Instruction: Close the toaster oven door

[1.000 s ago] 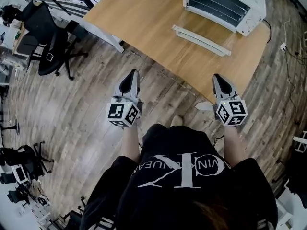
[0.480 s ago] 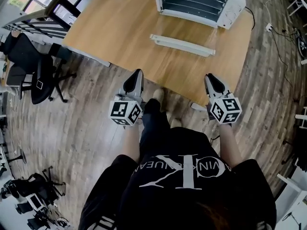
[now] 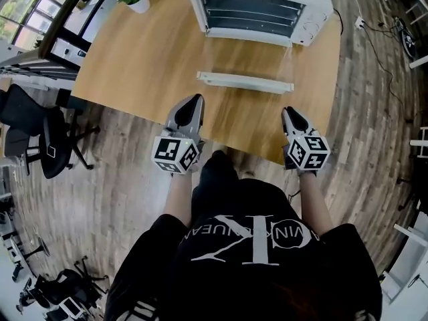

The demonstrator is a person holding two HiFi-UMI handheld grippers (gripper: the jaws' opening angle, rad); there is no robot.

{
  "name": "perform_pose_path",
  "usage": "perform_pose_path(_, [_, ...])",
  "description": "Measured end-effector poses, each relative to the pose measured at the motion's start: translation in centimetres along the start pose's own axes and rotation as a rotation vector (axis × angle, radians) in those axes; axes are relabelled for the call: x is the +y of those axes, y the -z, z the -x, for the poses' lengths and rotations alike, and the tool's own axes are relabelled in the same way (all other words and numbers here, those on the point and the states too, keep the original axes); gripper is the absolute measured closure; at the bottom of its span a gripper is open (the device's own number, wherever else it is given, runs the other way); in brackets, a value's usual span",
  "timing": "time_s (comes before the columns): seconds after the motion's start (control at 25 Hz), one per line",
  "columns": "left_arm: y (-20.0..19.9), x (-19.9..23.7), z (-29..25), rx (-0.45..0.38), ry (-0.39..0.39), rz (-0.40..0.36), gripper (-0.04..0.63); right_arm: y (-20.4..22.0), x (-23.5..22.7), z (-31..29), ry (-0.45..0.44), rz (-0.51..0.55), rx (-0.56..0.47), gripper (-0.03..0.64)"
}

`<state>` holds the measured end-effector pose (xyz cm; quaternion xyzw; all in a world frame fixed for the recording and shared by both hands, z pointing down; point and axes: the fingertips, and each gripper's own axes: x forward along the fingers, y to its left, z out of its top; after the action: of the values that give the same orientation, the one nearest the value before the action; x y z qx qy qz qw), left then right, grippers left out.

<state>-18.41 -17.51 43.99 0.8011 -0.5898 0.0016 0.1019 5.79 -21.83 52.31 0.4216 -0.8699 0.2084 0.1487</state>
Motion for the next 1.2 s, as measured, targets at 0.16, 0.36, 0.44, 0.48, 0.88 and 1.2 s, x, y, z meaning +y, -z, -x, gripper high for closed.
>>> perform_pose_path(0.16, [0.4,1.0,-1.6,0.033,0.038,-0.003,0.583,0.3,-0.7,-1.6,0.045,-0.034,0.008,0.6])
perform_pose_path(0.36, [1.5,2.1,-2.9,0.071,0.065,-0.009,0.583,0.8,-2.0,-3.0,0.101,-0.057,0.019,0.6])
perform_pose_path(0.44, [2.0,2.4,-3.4,0.086,0.077,-0.004,0.583,1.0,-2.5,-3.5,0.124,-0.067,0.028,0.6])
perform_pose_path(0.48, [2.2,2.5,-3.6,0.093,0.084,-0.001,0.583,1.1,-2.7,-3.7,0.133,-0.071,0.033,0.6])
perform_pose_path(0.88, [4.1,4.3,-4.7,0.146,0.106,0.021,0.583,1.5,-4.0,-5.8,0.193,-0.095,0.074,0.586])
perform_pose_path(1.2, [4.4,6.0,-5.1,0.151,0.094,0.033,0.584,1.9,-4.7,-7.4,0.231,-0.104,0.111,0.54])
